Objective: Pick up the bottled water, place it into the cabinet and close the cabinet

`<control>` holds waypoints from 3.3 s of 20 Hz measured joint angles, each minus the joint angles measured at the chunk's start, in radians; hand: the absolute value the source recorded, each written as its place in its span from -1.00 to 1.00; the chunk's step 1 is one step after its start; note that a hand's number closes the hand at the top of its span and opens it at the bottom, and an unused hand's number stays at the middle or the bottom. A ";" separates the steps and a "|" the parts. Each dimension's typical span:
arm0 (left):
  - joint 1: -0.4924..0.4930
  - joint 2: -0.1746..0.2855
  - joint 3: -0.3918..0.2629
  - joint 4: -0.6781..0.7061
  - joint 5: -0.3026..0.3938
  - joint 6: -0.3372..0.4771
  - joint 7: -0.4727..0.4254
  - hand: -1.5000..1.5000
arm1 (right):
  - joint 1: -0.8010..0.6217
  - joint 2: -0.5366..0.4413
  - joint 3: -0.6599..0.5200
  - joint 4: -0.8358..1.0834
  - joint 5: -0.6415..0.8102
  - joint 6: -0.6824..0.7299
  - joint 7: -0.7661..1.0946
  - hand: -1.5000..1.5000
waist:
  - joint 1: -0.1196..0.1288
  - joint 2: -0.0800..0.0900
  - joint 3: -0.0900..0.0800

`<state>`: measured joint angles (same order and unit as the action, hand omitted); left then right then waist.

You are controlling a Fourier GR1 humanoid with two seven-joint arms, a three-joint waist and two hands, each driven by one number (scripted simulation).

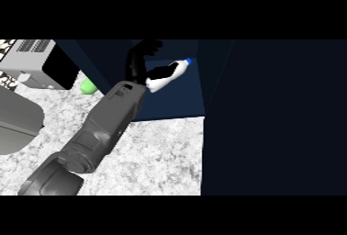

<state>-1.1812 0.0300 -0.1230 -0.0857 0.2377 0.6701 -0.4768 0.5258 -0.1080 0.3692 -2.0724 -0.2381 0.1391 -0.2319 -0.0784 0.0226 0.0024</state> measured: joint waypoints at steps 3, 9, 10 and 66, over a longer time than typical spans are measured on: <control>-0.002 -0.001 0.003 0.010 -0.002 0.007 0.001 -1.00 | -0.001 0.013 0.016 0.014 0.020 -0.009 -0.014 -1.00 | -0.001 0.000 0.000; -0.004 0.003 0.021 0.019 0.009 0.004 0.009 -1.00 | 0.005 0.001 0.011 0.007 0.010 0.001 -0.019 -1.00 | -0.005 0.000 0.002; -0.004 0.002 0.024 0.014 0.011 0.002 0.003 -1.00 | 0.005 0.001 0.010 0.003 0.007 -0.001 -0.015 -1.00 | -0.003 0.000 0.001; 1.172 0.160 -0.374 -1.754 0.184 -0.339 0.155 -1.00 | 0.096 -0.131 0.118 -0.132 0.153 -0.015 0.041 1.00 | 0.110 -0.034 -0.002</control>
<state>-0.0089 0.1898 -0.4971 -1.8401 0.4221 0.3308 -0.3216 0.6223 -0.2385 0.4876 -2.2040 -0.0852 0.1242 -0.1907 0.0316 -0.0111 0.0001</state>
